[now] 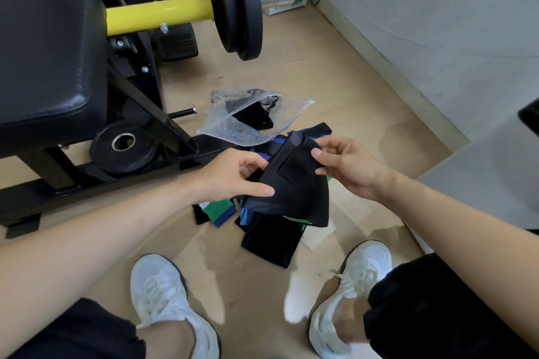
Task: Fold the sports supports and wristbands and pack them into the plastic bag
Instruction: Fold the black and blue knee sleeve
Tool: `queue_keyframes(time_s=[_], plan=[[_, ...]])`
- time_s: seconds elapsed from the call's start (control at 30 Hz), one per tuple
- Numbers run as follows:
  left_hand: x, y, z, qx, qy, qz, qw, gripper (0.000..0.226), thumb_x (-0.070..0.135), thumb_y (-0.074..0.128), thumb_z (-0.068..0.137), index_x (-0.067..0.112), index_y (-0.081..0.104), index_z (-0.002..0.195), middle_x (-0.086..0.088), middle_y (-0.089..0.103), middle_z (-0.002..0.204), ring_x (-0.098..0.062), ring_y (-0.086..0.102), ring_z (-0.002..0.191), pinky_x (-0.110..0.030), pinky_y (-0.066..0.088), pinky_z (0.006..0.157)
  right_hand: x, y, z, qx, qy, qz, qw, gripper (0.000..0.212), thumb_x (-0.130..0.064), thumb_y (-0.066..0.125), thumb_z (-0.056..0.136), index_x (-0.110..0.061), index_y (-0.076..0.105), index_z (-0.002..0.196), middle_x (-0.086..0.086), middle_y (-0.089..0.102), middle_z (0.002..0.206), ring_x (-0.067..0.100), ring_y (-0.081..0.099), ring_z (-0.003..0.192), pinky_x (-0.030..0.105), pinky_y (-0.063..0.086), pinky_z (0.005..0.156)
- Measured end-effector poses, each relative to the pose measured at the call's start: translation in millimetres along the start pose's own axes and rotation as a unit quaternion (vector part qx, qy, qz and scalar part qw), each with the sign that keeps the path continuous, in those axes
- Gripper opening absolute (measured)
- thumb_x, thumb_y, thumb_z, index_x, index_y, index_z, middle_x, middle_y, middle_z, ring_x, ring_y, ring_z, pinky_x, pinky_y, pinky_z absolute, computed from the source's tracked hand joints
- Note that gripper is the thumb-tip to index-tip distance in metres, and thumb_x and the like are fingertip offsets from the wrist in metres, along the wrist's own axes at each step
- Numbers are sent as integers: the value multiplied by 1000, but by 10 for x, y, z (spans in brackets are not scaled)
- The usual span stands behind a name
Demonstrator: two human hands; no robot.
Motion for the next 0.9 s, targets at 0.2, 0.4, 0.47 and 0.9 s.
queue_keyframes(time_s=[0.2,0.4,0.47,0.9], plan=[[-8,-105,7,76,29,114,990,14,19,76,88,32,70,90,13,73,85,-16,70,84,-45,57,80,38,-133,6,47,19,-76,996,9,-10,67,92,-8,60,98,10,57,99,22,58,87,22,56,70],[181,-75,9,74,84,288,951,24,37,74,89,36,71,112,22,68,105,-12,63,98,-44,50,89,-277,348,-94,-40,-266,-540,797,77,-58,77,68,-36,51,137,-14,50,137,19,39,124,34,32,103],[218,-74,6,64,90,261,959,20,38,77,85,41,72,104,27,69,100,-5,63,97,-42,50,90,-218,500,-122,-58,-258,-557,787,64,-53,79,73,-35,58,130,-17,59,118,14,37,118,34,27,93],[144,-166,-4,48,17,87,995,23,25,88,75,29,75,94,12,76,96,-3,70,95,-24,50,97,-277,309,-71,-41,-190,-521,831,21,-30,69,91,-12,62,83,1,63,84,11,51,79,16,38,70]])
Point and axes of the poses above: each hand's wrist, its own z-axis towards the middle knuckle, its own y-axis out of the palm, x = y × z, the point moved 5 cm from there along z, towards the middle knuckle
